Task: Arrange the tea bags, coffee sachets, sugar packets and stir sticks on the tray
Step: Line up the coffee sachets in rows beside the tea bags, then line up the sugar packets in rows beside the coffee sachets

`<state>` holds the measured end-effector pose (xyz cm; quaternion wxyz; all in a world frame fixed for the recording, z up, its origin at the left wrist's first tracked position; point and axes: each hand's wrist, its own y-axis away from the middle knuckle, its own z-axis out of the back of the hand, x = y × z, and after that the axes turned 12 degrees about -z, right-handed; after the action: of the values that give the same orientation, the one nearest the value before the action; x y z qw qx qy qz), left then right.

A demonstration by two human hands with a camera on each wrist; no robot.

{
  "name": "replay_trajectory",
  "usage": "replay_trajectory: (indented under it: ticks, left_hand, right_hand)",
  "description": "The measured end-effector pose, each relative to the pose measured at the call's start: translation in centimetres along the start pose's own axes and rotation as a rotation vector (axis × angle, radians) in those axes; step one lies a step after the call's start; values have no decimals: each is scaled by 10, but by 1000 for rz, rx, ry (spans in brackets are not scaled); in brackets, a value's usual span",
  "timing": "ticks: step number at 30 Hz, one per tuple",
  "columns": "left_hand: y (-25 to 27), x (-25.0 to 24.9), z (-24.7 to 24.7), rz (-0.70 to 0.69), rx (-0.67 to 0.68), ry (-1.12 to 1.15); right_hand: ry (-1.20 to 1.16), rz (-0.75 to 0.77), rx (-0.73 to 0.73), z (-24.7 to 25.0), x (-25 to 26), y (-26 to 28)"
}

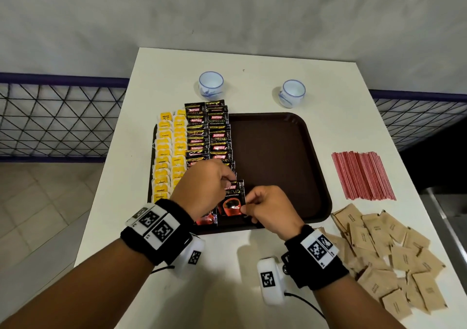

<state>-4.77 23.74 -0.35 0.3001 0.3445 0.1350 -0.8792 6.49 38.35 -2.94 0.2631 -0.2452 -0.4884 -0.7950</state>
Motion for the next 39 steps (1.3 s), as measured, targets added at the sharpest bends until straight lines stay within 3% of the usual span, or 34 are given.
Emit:
replay_trajectory:
  ticks: [10,14,16,19,21,23,25,28,33,39]
  left_hand:
    - [-3,8,-10,27,109,-152]
    - [1,4,-10,17,126,-231]
    - [7,1,-3,0,60,-219]
    - [26,10,23,64,-170,-162]
    - [45,35,43,192,-318,-156]
    - [69,61,58,378,-367,-177]
    - [89,78,59,510,-288,-191]
    - [103,86,46,564,-182,-119]
    - [113,101,44,521,-210,-124]
    - [170,137,56,662,-183,-19]
  right_hand:
    - [85,-45,32,-4,-3,-7]
    - [121,-3,-57,5,-2,-4]
    - [100,7,-182,24,-3,-4]
    - [145,21,-441,71,-5,-2]
    - [181,12,-578,102,-12,1]
    - [213,-37,-658,123,-24,-4]
    - [278,-111,-651,131,-37,-12]
    - [340,-160,-600,127,-49,-22]
    - [347,-119,-565,110,-46,-18]
    - [333,-139,-443,78,-52,14]
